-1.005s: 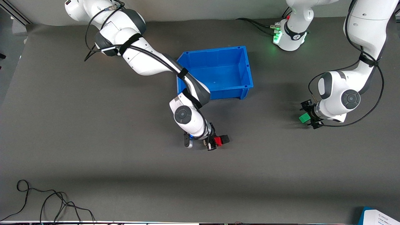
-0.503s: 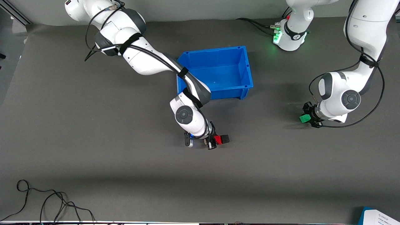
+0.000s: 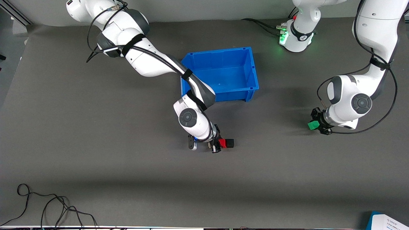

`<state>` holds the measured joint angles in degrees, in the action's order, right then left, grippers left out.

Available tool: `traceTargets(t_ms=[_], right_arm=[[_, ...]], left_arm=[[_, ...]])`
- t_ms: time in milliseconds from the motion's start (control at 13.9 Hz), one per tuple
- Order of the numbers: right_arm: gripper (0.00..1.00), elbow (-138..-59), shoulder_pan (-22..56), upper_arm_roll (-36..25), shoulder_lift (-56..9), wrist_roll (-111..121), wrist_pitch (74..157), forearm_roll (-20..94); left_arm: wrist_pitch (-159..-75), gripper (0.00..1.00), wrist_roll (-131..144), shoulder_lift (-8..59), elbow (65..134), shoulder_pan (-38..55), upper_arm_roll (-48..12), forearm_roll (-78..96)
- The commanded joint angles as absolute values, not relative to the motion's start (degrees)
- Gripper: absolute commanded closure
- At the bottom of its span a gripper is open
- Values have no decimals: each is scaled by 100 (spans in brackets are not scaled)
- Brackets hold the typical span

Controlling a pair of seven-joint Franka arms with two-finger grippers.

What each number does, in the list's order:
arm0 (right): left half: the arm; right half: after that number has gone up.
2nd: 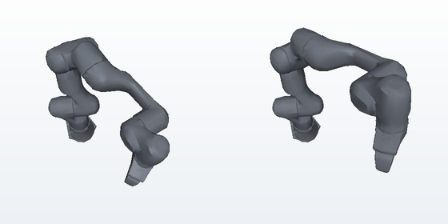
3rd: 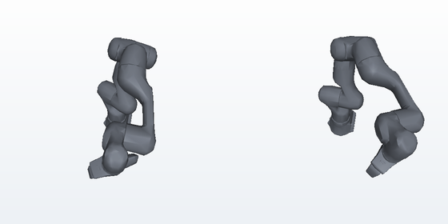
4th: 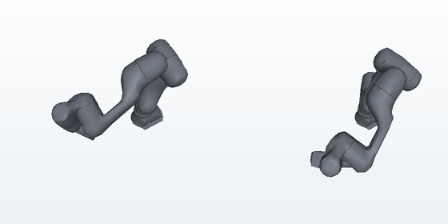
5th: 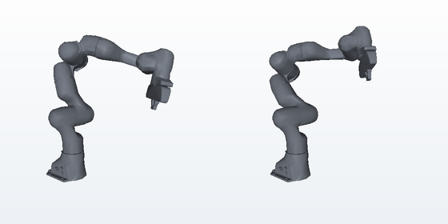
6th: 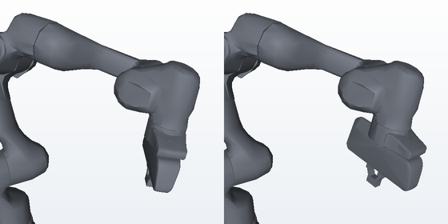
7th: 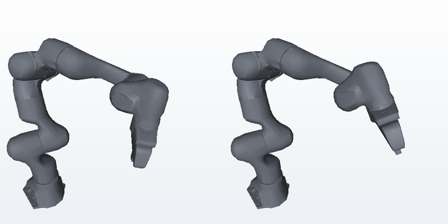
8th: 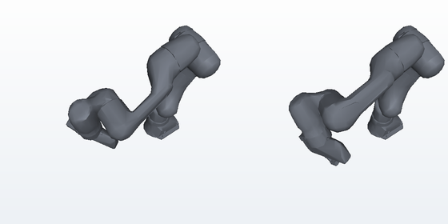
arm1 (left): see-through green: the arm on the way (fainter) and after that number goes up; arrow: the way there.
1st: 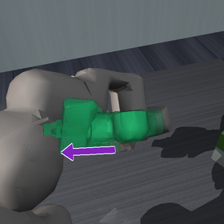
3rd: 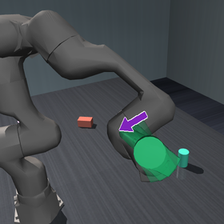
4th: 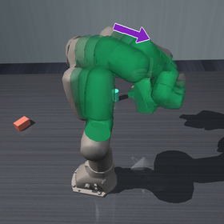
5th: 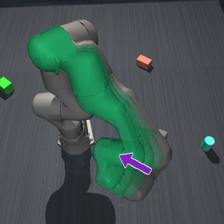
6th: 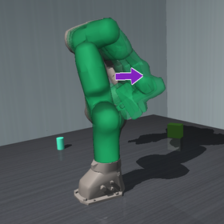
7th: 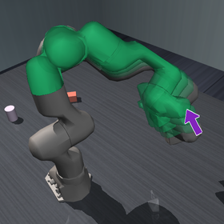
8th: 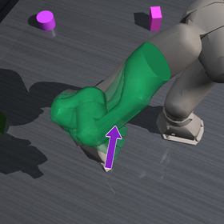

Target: Attach green and red cubes to black cube

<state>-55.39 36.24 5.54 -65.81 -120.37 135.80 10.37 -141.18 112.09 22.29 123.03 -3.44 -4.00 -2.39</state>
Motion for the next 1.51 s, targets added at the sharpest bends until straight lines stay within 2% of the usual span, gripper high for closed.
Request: traceTargets(t_ms=[0,431,718,790,862,1436], right_arm=[[86,-5344,3630,466,-6715,-12111,13386,1116],[86,-5361,3639,466,-6715,-12111,13386,1125],[86,-5361,3639,466,-6715,-12103,13386,1116],[84,-5370,3639,466,-6715,-12103,13394,1116],[78,-5370,3647,466,-6715,-12076,13386,1108],[82,-5370,3639,457,-6715,-12032,13395,1099]], left_arm=[[-13502,100,11443,2311,11630,183,-360,-352],[-13438,100,11653,2671,10935,1465,-352,-343],[-13438,100,11855,3400,10057,2222,-352,-351],[-13438,100,11856,3593,9863,2354,-352,-360],[-13465,100,11856,3760,9713,2495,-352,-360],[-13553,100,11830,4412,8763,2689,-352,-554]])
